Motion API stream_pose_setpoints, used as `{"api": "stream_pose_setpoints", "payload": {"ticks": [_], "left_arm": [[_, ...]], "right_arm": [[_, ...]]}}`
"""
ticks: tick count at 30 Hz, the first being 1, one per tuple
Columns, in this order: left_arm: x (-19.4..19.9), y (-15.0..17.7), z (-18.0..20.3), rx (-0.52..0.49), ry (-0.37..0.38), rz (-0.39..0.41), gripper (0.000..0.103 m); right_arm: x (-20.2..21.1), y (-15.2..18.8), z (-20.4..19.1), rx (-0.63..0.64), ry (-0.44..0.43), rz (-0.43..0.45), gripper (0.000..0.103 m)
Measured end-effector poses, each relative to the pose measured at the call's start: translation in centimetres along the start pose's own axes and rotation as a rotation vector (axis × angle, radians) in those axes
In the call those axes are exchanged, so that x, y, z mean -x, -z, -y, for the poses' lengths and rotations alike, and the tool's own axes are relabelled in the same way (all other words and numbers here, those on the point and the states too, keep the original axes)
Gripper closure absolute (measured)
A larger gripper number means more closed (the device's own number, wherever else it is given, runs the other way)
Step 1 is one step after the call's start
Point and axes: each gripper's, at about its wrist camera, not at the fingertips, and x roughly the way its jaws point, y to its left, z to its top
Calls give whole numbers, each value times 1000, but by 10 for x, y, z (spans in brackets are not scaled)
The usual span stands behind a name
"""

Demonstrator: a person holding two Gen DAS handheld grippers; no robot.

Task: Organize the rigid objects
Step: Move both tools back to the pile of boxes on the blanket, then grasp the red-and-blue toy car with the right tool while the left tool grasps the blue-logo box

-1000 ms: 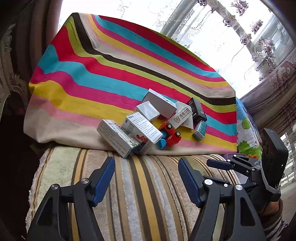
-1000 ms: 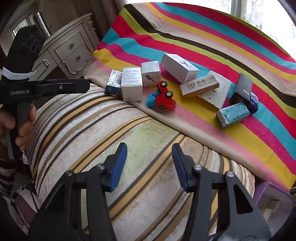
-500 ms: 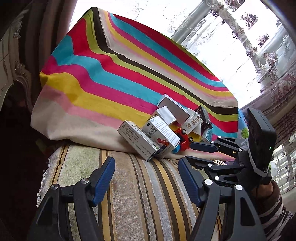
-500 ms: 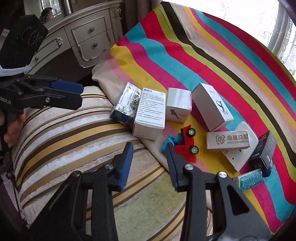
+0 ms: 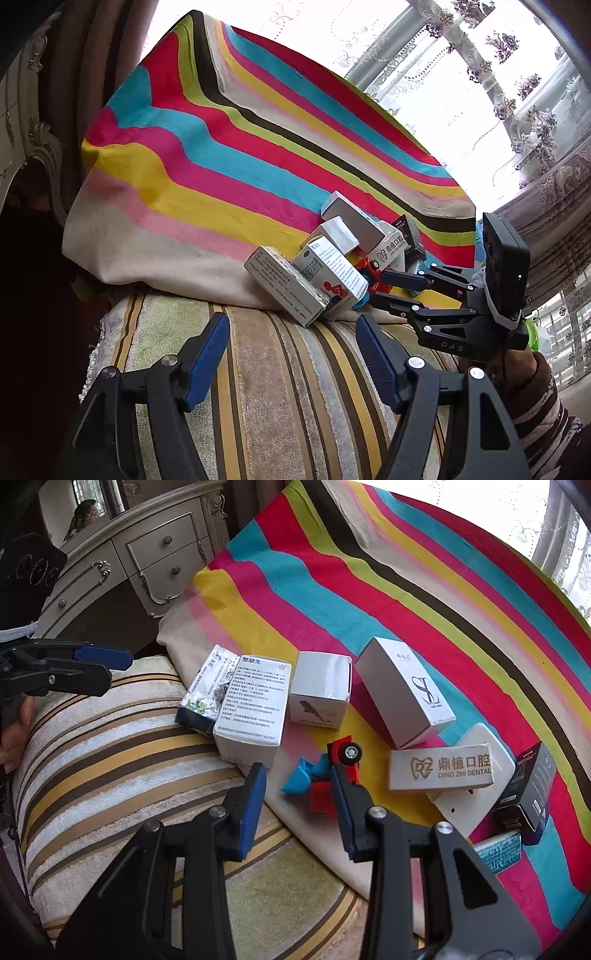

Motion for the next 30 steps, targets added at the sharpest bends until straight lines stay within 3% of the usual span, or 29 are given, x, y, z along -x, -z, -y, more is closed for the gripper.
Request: {"api": "stream_pose_setpoints", "payload": {"ticks": [13, 16, 18, 20, 24, 30], "left_arm": [[-9, -5, 7, -49, -35, -27, 27], [-11, -6, 8, -53, -34, -30, 27], [-12, -7, 7, -51, -35, -33, 27], [-14, -9, 6, -52, -39, -39, 27], [-15, -11, 8, -72, -50, -45, 27], [-20, -12, 11, -98, -69, -67, 24]], "right_arm": [[3, 0, 30, -84, -11, 42, 61], [-2, 2, 41, -122, -1, 24, 51], [-12, 7, 48, -147, -23, -24, 51], [-14, 11, 45, -142, -58, -25, 51], [-20, 12, 37, -117, -48, -53, 51], [-1, 16, 37, -135, -12, 1, 51]]}}
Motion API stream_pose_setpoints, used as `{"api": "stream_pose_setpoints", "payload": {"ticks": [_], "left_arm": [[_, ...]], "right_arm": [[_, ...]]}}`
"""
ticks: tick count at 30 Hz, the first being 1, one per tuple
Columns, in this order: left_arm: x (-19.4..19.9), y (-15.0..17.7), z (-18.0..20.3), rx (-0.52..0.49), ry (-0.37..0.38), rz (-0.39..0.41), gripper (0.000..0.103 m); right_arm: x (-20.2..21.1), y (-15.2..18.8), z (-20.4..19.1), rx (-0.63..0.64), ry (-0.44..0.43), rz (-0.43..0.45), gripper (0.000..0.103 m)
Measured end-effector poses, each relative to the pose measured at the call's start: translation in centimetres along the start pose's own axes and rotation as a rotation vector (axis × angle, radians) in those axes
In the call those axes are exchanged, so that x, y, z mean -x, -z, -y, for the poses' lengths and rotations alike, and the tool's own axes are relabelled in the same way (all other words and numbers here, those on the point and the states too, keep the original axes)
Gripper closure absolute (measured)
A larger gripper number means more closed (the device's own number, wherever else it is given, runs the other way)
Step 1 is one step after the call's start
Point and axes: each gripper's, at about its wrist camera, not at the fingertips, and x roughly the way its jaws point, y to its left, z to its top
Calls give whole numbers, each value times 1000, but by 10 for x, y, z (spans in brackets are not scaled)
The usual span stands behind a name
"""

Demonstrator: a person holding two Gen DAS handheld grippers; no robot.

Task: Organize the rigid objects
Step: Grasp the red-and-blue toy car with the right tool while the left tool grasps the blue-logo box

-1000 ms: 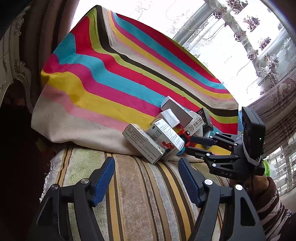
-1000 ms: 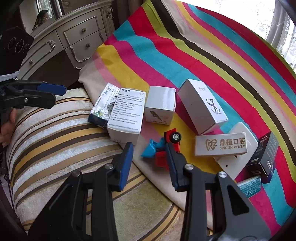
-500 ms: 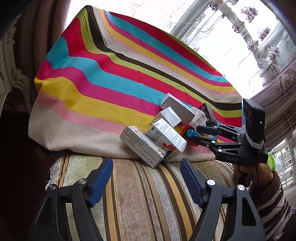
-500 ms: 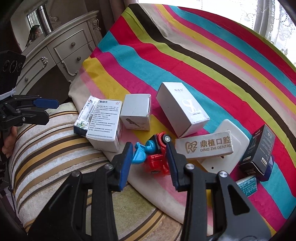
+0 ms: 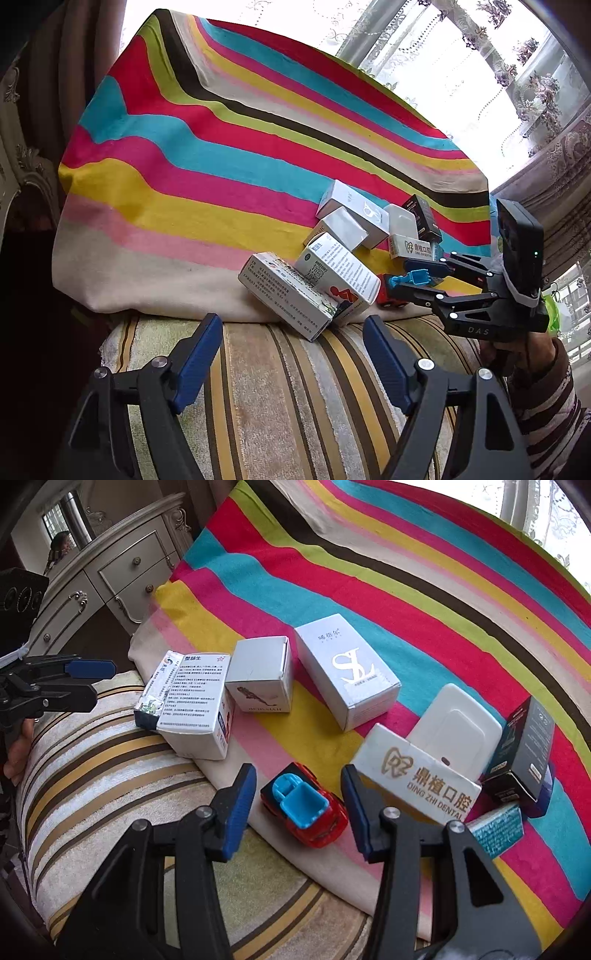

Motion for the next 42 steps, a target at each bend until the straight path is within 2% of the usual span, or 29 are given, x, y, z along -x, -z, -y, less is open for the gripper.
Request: {"api": "stream_pose_setpoints", "payload": {"ticks": [5, 14, 19, 23, 26, 28, 31, 34, 38, 39, 42], "left_arm": [[-9, -5, 4, -43, -22, -35, 23], [-20, -10, 11, -100, -52, -71, 21], [-27, -14, 16, -182, -77, -99, 21], [-34, -21, 23, -281, -87, -121, 18], [-41, -28, 29, -374, -68, -157, 17], [-48, -33, 30, -426, -72, -178, 16], [-58, -42, 28, -447, -48, -210, 16], [-67, -44, 27, -462, -9, -244, 16], [-78, -42, 27, -471, -10, -270, 16], [-80, -41, 28, -477, -11, -282, 22], [-80, -38, 32, -498, -9, -285, 24]], "right_arm": [[12, 9, -1, -79, 20, -5, 51], [24, 15, 10, -444, 19, 2, 51], [23, 11, 10, -573, 63, 16, 51], [19, 8, 10, -629, 93, 12, 51], [18, 7, 14, -664, 91, 14, 58], [17, 8, 17, -683, 79, 18, 72], [15, 10, 21, -702, 43, 21, 84], [17, 11, 22, -700, 31, 33, 86], [19, 9, 23, -696, 12, 45, 86], [19, 8, 23, -694, 10, 47, 86], [21, 7, 22, -683, 3, 54, 86]]}}
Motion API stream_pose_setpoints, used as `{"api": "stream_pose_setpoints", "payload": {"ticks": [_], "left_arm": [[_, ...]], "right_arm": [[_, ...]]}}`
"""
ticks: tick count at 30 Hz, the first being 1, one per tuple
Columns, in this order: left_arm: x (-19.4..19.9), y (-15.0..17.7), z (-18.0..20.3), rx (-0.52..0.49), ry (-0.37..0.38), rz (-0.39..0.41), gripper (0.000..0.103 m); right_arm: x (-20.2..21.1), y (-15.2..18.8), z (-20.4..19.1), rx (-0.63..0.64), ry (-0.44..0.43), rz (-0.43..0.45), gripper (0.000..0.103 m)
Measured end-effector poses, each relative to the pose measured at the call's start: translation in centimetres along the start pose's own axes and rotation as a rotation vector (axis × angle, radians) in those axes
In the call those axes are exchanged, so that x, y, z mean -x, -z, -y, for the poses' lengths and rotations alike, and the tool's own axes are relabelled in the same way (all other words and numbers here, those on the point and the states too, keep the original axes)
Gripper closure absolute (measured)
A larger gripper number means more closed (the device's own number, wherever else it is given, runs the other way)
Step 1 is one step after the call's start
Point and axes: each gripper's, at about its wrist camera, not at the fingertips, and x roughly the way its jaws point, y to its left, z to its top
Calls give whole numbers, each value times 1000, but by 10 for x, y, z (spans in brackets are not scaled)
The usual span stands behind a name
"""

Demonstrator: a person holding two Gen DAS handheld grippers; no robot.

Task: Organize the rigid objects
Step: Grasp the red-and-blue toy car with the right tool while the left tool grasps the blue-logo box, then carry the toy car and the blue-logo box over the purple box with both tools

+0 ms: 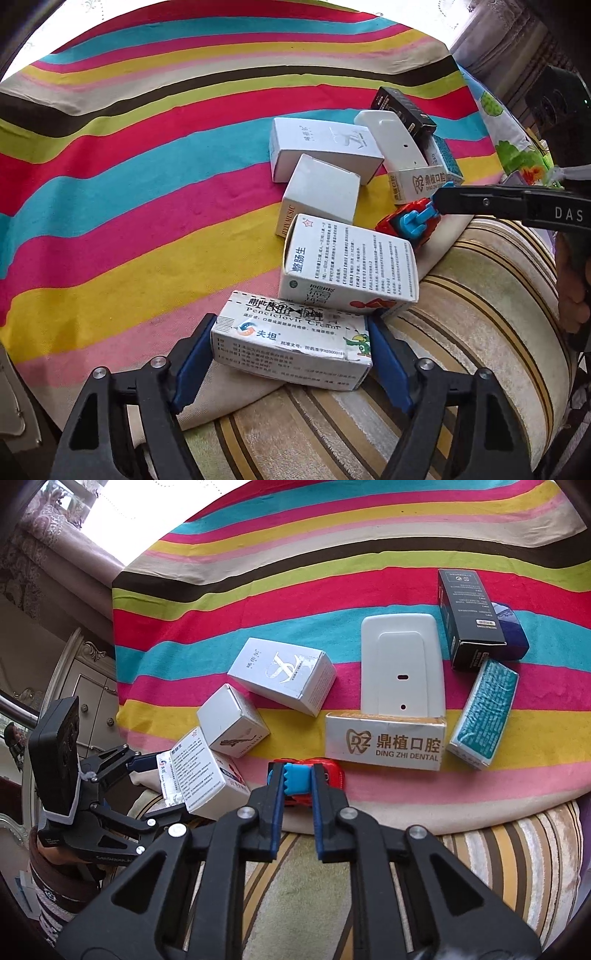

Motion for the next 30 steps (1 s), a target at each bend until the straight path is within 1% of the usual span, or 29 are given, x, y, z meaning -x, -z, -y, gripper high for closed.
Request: {"api": "stream_pose_setpoints", "payload": {"ticks": [3, 8, 15, 17, 20, 25, 30], "left_arm": [[6, 2, 2, 0, 12, 8, 24], [20, 10, 3, 34, 0, 35, 24], [49, 30, 8, 102, -31, 120, 24], [57, 35, 12, 114, -41, 147, 24], [68, 40, 19, 119, -73, 168, 24], [86, 37, 39, 115, -60, 222, 24], [93, 25, 64, 87, -38, 249, 24]], "right_arm": [[4, 0, -2, 6, -13, 8, 86], [14, 0, 0, 14, -30, 25, 86], [39, 6, 6, 29, -58, 60, 86], [48, 7, 10, 25, -69, 72, 86], [64, 10, 16, 19, -82, 98, 86], [94, 16, 33, 16, -82, 147, 86], [130, 29, 66, -1, -51, 188, 86]]}}
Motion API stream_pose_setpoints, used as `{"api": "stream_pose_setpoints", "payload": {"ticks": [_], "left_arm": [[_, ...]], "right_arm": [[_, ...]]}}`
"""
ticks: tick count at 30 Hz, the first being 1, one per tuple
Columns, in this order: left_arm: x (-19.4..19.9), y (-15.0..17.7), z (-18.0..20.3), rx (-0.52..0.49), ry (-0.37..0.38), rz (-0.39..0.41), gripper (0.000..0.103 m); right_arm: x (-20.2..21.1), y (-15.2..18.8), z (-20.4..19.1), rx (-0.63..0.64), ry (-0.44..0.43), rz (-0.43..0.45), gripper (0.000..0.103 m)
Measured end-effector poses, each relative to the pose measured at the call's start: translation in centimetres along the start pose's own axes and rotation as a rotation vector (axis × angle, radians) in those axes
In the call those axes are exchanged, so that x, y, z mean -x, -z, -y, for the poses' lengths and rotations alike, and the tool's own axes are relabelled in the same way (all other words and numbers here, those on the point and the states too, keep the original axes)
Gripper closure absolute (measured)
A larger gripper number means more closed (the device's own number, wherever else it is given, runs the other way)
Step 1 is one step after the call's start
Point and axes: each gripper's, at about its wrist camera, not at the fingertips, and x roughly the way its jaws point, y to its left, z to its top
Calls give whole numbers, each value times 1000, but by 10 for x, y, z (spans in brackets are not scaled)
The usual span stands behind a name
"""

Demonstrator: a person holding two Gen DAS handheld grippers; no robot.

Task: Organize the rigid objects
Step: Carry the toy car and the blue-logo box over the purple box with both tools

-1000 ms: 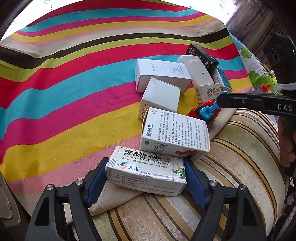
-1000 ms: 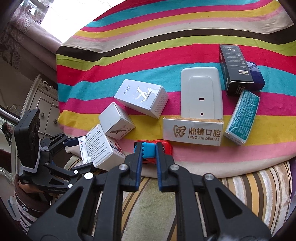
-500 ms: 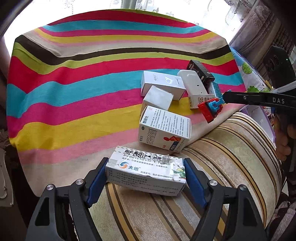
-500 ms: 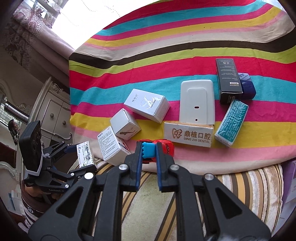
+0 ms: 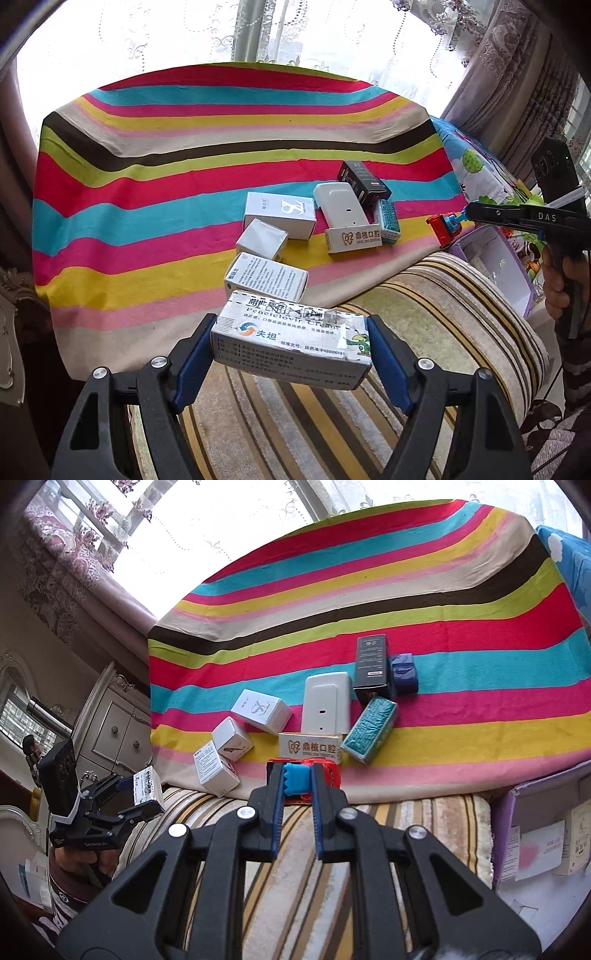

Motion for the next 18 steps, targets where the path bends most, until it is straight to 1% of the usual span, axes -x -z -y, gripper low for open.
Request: {"api": "stream_pose_setpoints", "payload": {"ticks": [6, 9, 11, 12, 18], "left_arm": [[2, -13, 37, -33, 48, 31, 24], [-4, -19, 57, -47, 82, 33, 24], [-7, -22, 73, -66, 98, 31, 24], [-9, -23, 80, -74, 107, 30, 24], [-19, -27, 117, -102, 153, 21, 24]], "right_arm": [[48, 14, 56, -55, 76, 40, 86], [64, 23, 86, -86, 113, 40, 86], [72, 31, 105, -91, 178, 41, 86], [75, 34, 114, -99, 196, 39, 86], [76, 60, 174, -153, 250, -11, 86]]}}
